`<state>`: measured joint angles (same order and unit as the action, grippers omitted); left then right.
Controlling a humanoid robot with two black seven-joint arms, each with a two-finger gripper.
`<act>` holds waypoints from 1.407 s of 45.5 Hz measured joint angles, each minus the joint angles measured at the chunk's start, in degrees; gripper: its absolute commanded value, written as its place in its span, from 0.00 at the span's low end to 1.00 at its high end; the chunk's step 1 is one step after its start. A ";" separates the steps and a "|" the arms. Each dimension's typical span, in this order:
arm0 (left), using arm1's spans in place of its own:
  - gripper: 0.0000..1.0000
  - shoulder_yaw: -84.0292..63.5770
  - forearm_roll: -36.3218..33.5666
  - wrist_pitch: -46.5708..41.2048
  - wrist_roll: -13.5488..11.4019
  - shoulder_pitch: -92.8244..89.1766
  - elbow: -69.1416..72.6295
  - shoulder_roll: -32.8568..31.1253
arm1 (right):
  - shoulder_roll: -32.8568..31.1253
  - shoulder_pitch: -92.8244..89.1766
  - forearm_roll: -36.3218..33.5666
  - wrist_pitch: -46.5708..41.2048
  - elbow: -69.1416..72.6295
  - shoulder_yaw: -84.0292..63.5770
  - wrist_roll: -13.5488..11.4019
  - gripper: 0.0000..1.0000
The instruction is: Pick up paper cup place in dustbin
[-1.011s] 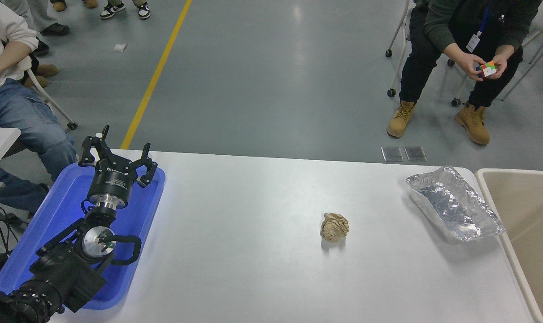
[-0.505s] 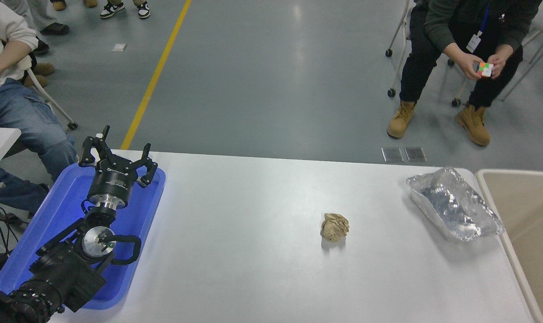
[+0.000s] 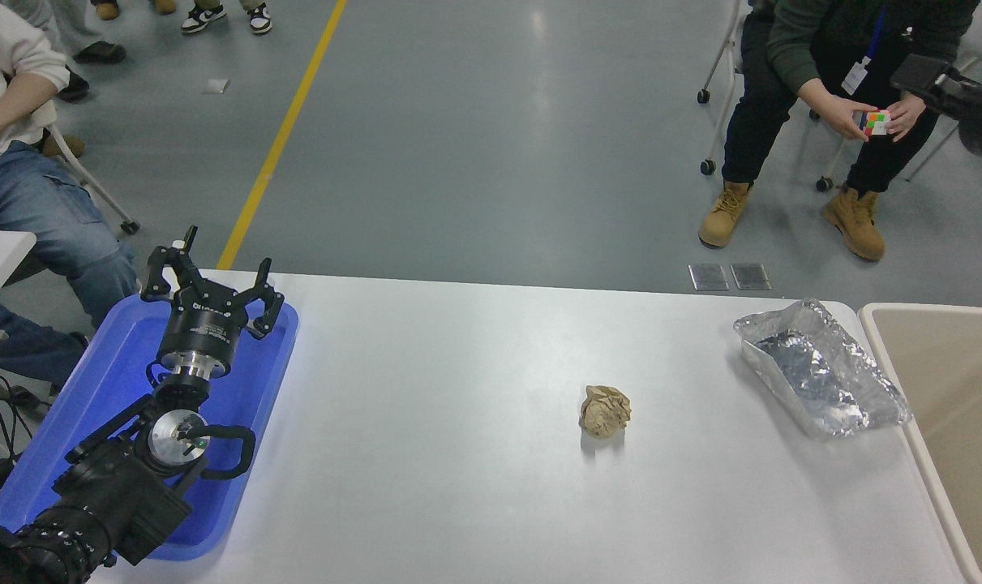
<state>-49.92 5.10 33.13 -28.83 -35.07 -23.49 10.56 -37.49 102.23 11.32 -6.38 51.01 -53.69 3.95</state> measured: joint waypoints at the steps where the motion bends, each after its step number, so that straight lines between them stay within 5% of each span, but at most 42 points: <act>1: 1.00 0.00 0.00 0.00 0.00 0.01 0.00 0.00 | 0.07 0.46 0.36 -1.02 0.44 -0.07 0.01 1.00; 28: 1.00 0.00 0.00 0.00 0.00 0.01 0.00 -0.01 | 0.92 14.92 6.14 -26.72 21.69 -10.06 -0.07 1.00; 64: 1.00 0.00 -0.01 0.00 0.00 0.04 0.02 -0.01 | 5.43 25.45 6.52 -38.23 34.22 -14.80 -0.14 1.00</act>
<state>-49.92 5.10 33.13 -28.83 -35.03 -23.47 10.55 -32.07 127.68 17.84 -44.61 85.23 -68.49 3.81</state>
